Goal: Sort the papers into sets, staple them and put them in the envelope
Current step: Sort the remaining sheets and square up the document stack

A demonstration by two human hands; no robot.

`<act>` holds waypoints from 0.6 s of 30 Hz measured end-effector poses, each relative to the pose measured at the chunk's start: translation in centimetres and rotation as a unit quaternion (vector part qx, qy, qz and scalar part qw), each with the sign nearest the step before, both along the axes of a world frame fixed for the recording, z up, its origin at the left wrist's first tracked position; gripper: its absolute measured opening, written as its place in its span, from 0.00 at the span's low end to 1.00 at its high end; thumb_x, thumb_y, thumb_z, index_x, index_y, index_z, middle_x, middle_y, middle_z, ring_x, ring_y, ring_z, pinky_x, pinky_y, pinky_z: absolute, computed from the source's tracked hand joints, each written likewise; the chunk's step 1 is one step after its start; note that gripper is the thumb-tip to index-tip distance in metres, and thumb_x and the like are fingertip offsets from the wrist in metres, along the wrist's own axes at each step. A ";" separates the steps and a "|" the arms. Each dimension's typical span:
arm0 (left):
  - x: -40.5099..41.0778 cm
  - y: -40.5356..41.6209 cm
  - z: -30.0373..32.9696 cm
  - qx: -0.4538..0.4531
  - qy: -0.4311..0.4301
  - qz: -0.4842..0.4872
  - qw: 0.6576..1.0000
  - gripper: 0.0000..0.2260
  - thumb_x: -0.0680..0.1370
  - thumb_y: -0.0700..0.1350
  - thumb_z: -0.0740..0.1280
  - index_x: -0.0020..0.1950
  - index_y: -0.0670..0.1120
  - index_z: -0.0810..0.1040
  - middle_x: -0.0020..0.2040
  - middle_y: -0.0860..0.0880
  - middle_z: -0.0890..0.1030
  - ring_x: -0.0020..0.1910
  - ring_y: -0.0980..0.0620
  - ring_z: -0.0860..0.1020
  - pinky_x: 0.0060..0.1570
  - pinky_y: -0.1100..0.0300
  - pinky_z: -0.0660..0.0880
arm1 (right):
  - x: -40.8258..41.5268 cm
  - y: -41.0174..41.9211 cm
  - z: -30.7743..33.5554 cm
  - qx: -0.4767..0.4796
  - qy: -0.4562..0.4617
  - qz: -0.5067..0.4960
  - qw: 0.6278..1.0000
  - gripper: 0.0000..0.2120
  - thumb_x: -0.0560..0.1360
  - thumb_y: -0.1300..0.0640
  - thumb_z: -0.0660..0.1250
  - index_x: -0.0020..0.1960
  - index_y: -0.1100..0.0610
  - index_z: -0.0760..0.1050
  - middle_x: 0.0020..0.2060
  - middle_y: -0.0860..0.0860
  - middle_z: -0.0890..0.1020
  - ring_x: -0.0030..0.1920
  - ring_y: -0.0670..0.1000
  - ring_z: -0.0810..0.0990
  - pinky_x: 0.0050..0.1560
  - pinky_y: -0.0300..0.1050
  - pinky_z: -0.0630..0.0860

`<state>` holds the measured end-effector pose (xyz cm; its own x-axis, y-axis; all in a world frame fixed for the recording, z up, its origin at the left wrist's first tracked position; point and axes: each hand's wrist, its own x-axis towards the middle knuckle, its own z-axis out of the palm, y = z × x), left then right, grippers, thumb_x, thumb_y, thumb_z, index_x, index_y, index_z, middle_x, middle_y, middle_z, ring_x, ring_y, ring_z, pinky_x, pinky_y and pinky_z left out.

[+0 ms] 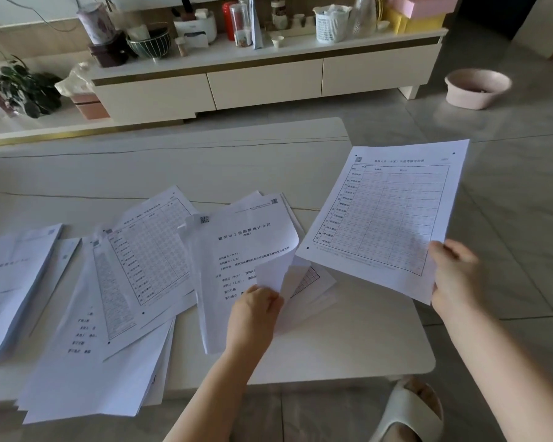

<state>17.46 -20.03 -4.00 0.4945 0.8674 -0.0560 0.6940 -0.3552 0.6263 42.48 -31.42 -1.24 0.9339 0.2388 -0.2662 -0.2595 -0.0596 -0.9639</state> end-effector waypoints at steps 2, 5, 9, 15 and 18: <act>0.1 0.0 0.2 -0.023 -0.022 0.026 0.999 0.07 0.76 0.43 0.69 0.40 0.41 0.79 0.40 0.52 0.74 0.38 0.51 0.73 0.36 0.63 0.65 | -0.1 0.1 0.1 0.003 0.002 0.002 1.000 0.06 0.76 0.63 0.64 0.51 0.57 0.76 0.39 0.51 0.78 0.42 0.52 0.74 0.46 0.48 0.72; 0.1 0.0 0.6 -0.056 -0.041 0.061 0.996 0.13 0.72 0.45 0.73 0.34 0.47 0.70 0.36 0.54 0.71 0.34 0.55 0.69 0.32 0.66 0.62 | -0.3 0.1 0.3 0.011 0.004 0.002 1.000 0.04 0.76 0.64 0.63 0.48 0.57 0.76 0.38 0.51 0.77 0.41 0.51 0.74 0.42 0.45 0.72; 0.1 0.4 1.3 -0.112 -0.112 0.111 0.981 0.16 0.70 0.47 0.75 0.34 0.45 0.69 0.34 0.51 0.71 0.34 0.54 0.67 0.31 0.66 0.62 | -0.3 0.1 0.6 0.023 0.015 -0.010 1.000 0.10 0.77 0.64 0.63 0.40 0.51 0.74 0.35 0.49 0.76 0.35 0.49 0.73 0.39 0.41 0.72; -0.6 0.9 2.6 -0.058 -0.142 0.180 0.971 0.12 0.75 0.43 0.70 0.47 0.43 0.67 0.39 0.51 0.72 0.34 0.55 0.69 0.28 0.70 0.65 | -0.2 0.3 0.6 0.033 0.045 -0.027 0.998 0.08 0.77 0.63 0.64 0.40 0.55 0.74 0.26 0.47 0.71 0.22 0.42 0.66 0.24 0.30 0.67; -0.7 1.0 3.0 0.015 -0.125 0.168 0.978 0.10 0.77 0.42 0.67 0.45 0.42 0.66 0.34 0.51 0.72 0.30 0.51 0.68 0.27 0.65 0.64 | -0.3 0.5 0.5 0.036 0.053 -0.025 0.998 0.10 0.77 0.62 0.64 0.38 0.53 0.74 0.30 0.50 0.69 0.25 0.45 0.65 0.28 0.33 0.66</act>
<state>16.72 -19.04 -1.02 0.1760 0.9827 0.0585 0.6012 -0.1544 0.7841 42.23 -30.88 -0.70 0.9125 0.2146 -0.3482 -0.3614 0.0242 -0.9321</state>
